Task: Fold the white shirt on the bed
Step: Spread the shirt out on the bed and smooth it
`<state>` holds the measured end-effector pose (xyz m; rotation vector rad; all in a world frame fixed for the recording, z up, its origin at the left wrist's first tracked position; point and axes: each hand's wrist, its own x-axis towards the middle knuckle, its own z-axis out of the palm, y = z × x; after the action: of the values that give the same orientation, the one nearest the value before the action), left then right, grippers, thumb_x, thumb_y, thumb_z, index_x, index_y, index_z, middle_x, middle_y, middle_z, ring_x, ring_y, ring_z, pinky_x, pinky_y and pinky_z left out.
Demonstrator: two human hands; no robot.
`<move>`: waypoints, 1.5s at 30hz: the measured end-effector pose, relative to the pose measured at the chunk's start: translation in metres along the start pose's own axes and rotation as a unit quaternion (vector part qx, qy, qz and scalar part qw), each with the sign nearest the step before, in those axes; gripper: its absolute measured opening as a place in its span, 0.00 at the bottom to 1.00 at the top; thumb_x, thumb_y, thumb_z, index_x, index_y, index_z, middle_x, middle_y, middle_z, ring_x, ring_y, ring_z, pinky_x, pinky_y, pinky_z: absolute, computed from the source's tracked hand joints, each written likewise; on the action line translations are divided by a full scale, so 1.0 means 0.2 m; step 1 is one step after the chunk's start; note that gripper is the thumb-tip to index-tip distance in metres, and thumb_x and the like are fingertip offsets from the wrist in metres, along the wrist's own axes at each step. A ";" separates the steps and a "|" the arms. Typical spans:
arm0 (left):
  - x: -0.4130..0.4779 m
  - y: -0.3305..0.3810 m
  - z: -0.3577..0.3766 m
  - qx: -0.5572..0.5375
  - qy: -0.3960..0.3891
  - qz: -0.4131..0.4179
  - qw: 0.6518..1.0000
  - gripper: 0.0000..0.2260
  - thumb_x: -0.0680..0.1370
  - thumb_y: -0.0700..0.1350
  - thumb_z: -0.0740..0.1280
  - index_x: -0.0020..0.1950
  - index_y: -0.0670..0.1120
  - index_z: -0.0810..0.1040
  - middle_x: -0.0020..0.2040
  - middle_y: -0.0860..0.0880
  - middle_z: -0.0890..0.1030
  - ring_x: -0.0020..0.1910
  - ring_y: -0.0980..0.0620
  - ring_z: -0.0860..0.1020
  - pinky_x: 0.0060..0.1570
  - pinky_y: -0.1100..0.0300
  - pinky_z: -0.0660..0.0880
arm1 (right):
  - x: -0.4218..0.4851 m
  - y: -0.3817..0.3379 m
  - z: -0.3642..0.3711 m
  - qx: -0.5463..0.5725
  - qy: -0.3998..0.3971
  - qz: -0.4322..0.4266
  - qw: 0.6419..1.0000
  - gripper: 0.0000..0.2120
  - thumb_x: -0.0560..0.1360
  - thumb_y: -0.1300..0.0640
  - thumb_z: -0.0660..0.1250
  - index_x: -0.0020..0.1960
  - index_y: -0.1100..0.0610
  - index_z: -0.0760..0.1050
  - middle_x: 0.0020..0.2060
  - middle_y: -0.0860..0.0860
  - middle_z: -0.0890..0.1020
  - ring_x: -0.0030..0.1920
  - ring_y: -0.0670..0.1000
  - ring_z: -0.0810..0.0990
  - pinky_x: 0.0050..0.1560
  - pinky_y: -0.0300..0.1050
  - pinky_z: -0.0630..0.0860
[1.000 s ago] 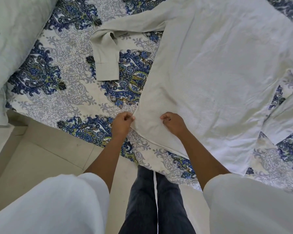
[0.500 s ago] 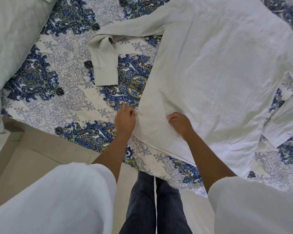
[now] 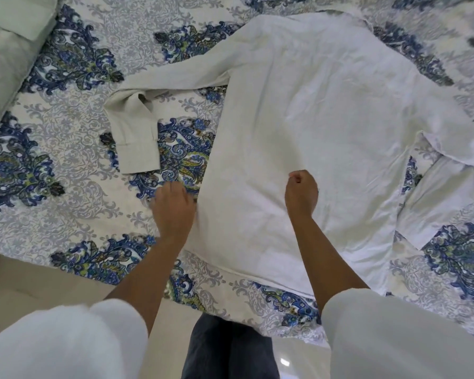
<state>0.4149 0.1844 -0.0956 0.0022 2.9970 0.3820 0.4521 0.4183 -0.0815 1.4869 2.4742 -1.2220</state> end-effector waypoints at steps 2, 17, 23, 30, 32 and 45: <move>0.07 0.17 0.04 -0.011 0.042 0.143 0.989 0.10 0.72 0.42 0.58 0.48 0.39 0.75 0.46 0.40 0.77 0.45 0.41 0.76 0.45 0.50 0.71 | 0.11 -0.01 0.03 -0.056 0.035 -0.042 0.997 0.14 0.76 0.62 0.58 0.59 0.58 0.75 0.59 0.55 0.77 0.60 0.55 0.73 0.54 0.45 0.69; 0.64 0.57 0.29 0.150 -0.087 0.340 0.924 0.27 0.79 0.52 0.47 0.75 0.40 0.53 0.76 0.44 0.57 0.75 0.47 0.58 0.72 0.52 0.45 | 0.60 -0.12 0.21 -0.330 0.028 -0.230 0.915 0.25 0.79 0.49 0.47 0.70 0.56 0.67 0.69 0.58 0.70 0.69 0.57 0.70 0.63 0.66 0.66; 0.96 0.52 0.35 0.147 -0.063 0.313 0.936 0.28 0.80 0.53 0.45 0.76 0.40 0.48 0.77 0.44 0.49 0.77 0.47 0.50 0.74 0.53 0.44 | 0.97 -0.12 0.20 -0.360 0.024 -0.287 0.887 0.25 0.80 0.47 0.46 0.75 0.53 0.58 0.74 0.50 0.61 0.74 0.53 0.60 0.71 0.60 0.55; 1.29 0.85 0.34 0.151 -0.077 0.408 0.897 0.26 0.80 0.52 0.46 0.75 0.40 0.57 0.75 0.43 0.61 0.74 0.47 0.61 0.71 0.55 0.48 | 1.07 -0.49 0.38 -0.307 0.004 -0.349 0.885 0.24 0.78 0.50 0.48 0.71 0.53 0.65 0.72 0.52 0.67 0.72 0.54 0.65 0.71 0.57 0.58; 1.44 0.80 0.35 0.171 -0.074 0.384 0.904 0.28 0.79 0.54 0.41 0.76 0.42 0.52 0.77 0.46 0.55 0.76 0.50 0.54 0.72 0.57 0.45 | 1.20 -0.46 0.34 -0.339 0.005 -0.345 0.875 0.23 0.79 0.49 0.48 0.71 0.52 0.66 0.72 0.51 0.67 0.71 0.52 0.67 0.70 0.56 0.58; 1.65 0.92 0.30 0.199 -0.074 0.381 0.900 0.25 0.80 0.50 0.42 0.76 0.43 0.53 0.77 0.47 0.54 0.76 0.50 0.52 0.73 0.51 0.42 | 1.49 -0.54 0.27 -0.319 0.034 -0.283 0.904 0.28 0.78 0.46 0.39 0.76 0.51 0.54 0.76 0.47 0.56 0.76 0.50 0.53 0.73 0.53 0.51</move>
<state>0.0910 0.3839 -0.1472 1.1938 2.7268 -0.1815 0.1865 0.5815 -0.1645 0.6759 3.0209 -0.2647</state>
